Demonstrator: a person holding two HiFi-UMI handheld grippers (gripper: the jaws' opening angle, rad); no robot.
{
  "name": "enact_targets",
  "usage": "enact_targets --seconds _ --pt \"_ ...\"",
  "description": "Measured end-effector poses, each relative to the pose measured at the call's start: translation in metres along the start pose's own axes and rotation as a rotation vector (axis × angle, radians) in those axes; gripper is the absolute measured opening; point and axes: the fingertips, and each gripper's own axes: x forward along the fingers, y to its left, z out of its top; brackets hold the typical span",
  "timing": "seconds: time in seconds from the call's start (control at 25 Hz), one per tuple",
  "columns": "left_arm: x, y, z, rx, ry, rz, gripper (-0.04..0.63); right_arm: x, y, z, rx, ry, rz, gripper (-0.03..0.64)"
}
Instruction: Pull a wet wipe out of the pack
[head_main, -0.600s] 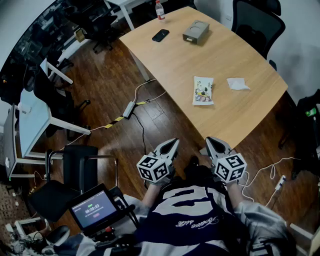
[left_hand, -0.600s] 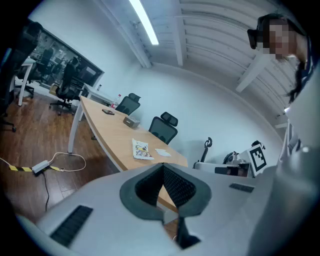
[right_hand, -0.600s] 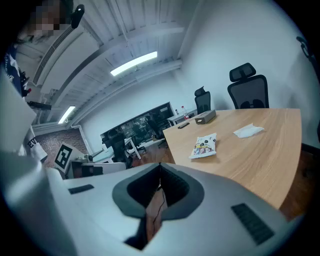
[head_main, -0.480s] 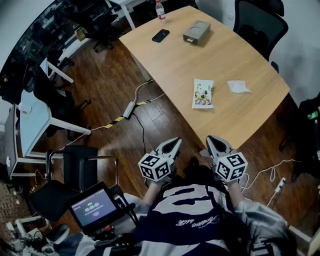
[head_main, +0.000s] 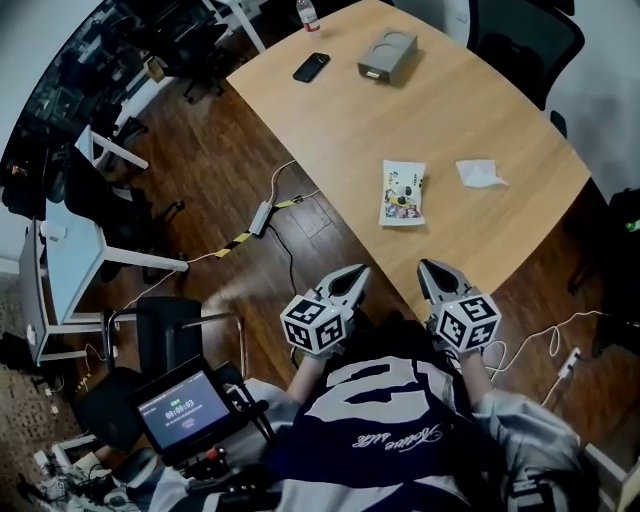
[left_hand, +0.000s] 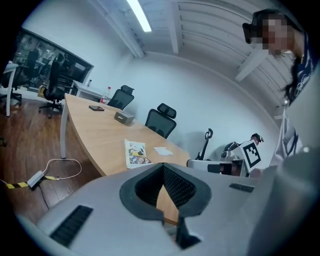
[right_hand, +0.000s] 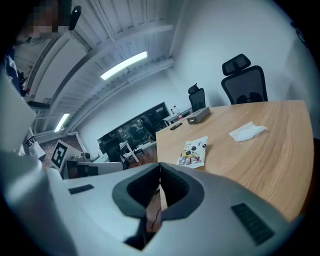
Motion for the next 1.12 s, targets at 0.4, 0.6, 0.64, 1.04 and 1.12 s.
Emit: enact_targets --seconds 0.4,0.6,0.64,1.04,1.12 --pt "0.065 0.024 0.005 0.143 0.198 -0.169 0.002 0.034 -0.03 0.013 0.037 -0.004 -0.081 -0.002" --pt "0.107 0.054 0.02 0.283 0.328 -0.28 0.002 0.061 -0.052 0.04 0.073 -0.05 -0.204 -0.002" --pt "0.116 0.059 0.024 0.304 0.347 -0.3 0.002 0.067 -0.054 0.046 0.075 -0.058 -0.224 -0.002" --pt "0.181 0.084 -0.008 0.565 0.605 -0.49 0.002 0.098 -0.078 0.058 0.053 0.01 -0.397 -0.002" --pt "0.185 0.089 -0.019 0.598 0.658 -0.505 0.002 0.104 -0.079 0.058 0.027 0.043 -0.399 -0.002"
